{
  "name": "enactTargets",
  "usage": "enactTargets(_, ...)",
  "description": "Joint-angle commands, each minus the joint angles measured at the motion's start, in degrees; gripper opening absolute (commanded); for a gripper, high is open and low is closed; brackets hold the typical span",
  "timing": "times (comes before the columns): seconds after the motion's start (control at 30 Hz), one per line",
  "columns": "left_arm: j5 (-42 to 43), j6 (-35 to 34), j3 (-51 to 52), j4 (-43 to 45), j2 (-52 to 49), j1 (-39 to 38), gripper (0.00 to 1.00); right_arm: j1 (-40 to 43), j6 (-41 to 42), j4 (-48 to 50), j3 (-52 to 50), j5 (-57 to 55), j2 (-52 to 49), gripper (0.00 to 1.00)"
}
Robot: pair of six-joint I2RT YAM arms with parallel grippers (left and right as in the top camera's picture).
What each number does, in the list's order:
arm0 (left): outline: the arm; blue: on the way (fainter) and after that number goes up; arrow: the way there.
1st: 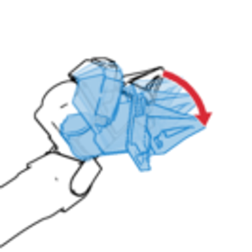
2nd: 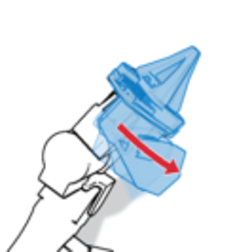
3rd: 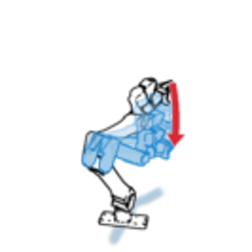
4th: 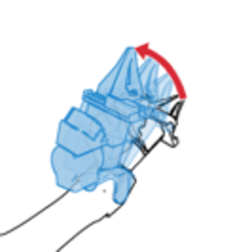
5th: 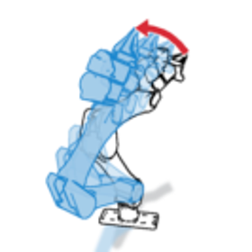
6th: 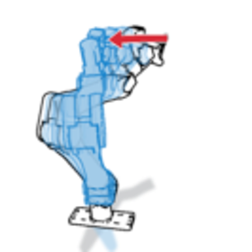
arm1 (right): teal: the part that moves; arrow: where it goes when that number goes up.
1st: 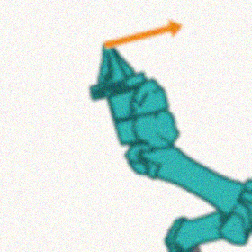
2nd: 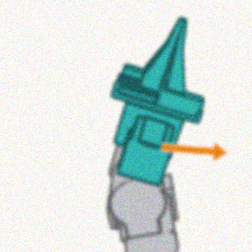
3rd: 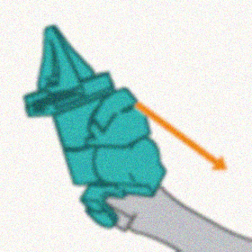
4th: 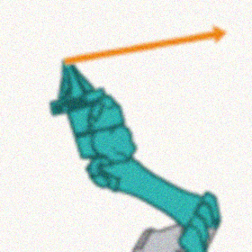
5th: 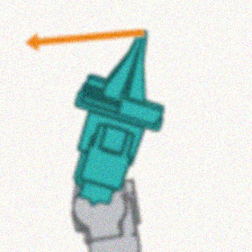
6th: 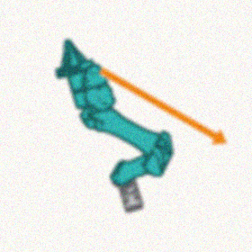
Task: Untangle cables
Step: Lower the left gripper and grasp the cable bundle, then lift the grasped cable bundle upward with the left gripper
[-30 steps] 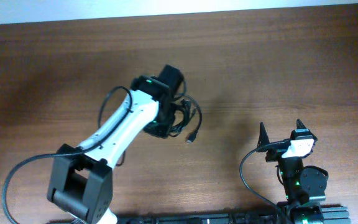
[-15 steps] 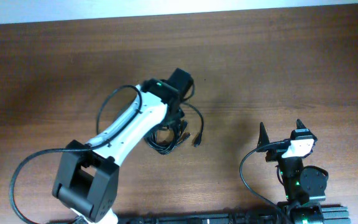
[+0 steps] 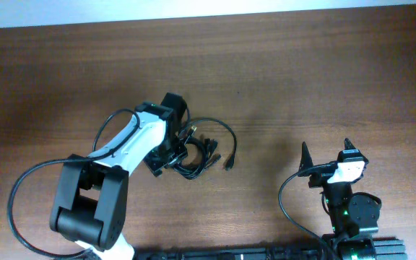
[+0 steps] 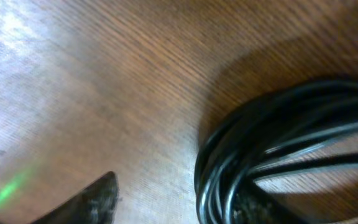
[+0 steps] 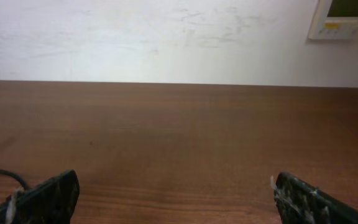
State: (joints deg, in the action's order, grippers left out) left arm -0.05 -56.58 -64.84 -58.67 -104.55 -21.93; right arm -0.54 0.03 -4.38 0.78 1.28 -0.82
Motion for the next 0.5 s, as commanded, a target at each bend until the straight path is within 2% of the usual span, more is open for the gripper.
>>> enactTargets(0.0,1.0,0.0,4.0,2.4,0.0,0.2,0.49,-0.3,0.4,-0.1,-0.5,-0.7,0.3,0.99)
enactTargets(0.1,0.9,0.0,5.5,2.8,0.0,0.2,0.39,-0.3,0.4,-0.1,-0.5,-0.7,0.3,0.99)
enactTargets(0.13,1.0,0.0,5.9,4.2,0.0,0.2,0.29,-0.3,0.4,-0.1,-0.5,-0.7,0.3,0.99)
enactTargets(0.27,0.9,-2.3,7.5,7.4,0.0,0.2,0.22,-0.3,0.4,-0.1,-0.5,-0.7,0.3,0.99)
enactTargets(0.3,1.0,-2.4,8.3,8.4,0.0,0.2,0.03,-0.3,0.4,-0.1,-0.5,-0.7,0.3,0.99)
enactTargets(0.33,0.9,-3.0,8.4,9.0,0.0,0.2,0.00,-0.3,0.4,-0.1,-0.5,-0.7,0.3,0.99)
enactTargets(0.4,1.0,-3.0,7.1,8.8,0.1,0.2,0.00,-0.3,0.4,-0.1,-0.5,-0.7,0.3,0.99)
enactTargets(0.47,0.9,-2.9,0.9,3.8,0.4,0.2,0.00,-0.3,0.4,-0.1,-0.5,-0.7,0.3,0.99)
